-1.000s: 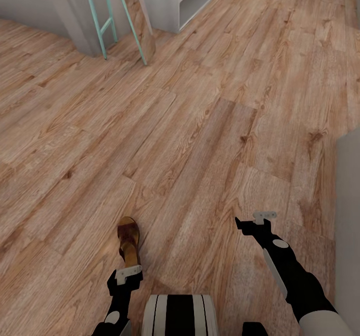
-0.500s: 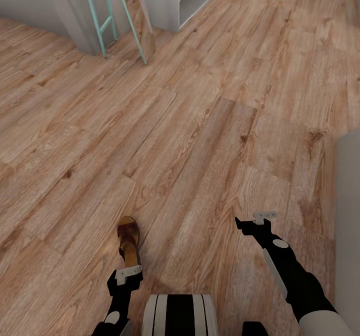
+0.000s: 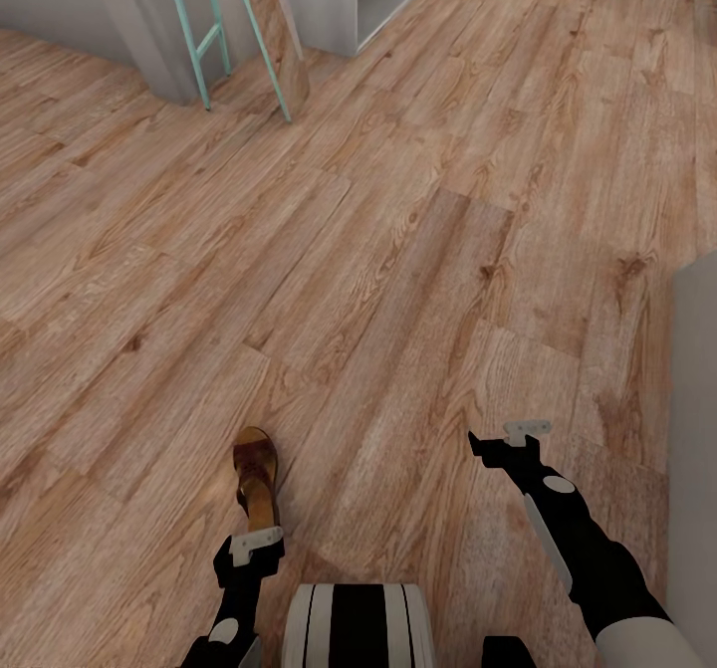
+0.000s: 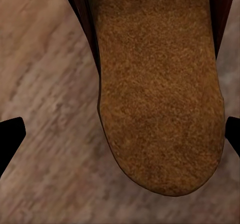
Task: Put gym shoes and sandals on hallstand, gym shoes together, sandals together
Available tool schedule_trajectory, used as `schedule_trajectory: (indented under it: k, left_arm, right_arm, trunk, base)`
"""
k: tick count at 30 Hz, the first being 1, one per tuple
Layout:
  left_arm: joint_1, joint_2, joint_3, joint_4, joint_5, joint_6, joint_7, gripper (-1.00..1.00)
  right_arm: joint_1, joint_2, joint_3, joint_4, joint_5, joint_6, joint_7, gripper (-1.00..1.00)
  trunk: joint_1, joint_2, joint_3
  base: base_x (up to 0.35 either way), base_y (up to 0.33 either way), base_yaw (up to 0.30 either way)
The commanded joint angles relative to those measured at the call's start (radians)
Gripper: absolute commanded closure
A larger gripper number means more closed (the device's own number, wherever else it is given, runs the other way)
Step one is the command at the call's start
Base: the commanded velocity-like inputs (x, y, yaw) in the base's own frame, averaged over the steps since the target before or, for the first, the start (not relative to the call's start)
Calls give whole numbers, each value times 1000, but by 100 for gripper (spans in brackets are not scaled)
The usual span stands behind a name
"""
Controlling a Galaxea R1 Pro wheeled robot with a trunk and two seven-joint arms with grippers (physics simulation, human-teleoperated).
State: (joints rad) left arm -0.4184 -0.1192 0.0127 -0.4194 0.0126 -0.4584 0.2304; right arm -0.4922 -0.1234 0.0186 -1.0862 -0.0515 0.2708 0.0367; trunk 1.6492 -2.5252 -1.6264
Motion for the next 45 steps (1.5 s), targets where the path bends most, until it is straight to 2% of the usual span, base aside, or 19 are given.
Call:
schedule_trajectory:
  k: [1,7,8,41,45]
  left_arm:
    - [0,0,1,0,1,-3,1,-100]
    - [1,0,1,-3,2,-4,1,-100]
    - [1,0,1,-3,2,-5,1,100]
    - [2,0,1,-7,1,-6,1,100]
    - [2,1,2,-7,1,-6,-2,100]
  right_arm:
    - [0,-1,1,-1,-5,5,0,-100]
    - [0,-1,1,-1,-5,5,1,-100]
    - [0,-1,1,-1,-5,5,1,-100]
    - [0,-2,0,-1,-4,5,0,-100]
    - [0,-2,0,-1,-4,5,1,-100]
  trunk:
    - [0,0,-1]
    - [0,0,-1]
    - [0,0,-1]
    - [0,0,-1]
    - [-2,1,15]
  base:
    - [0,0,0]
    - [0,0,0]
    - [0,0,0]
    - [0,0,0]
    - [0,0,0]
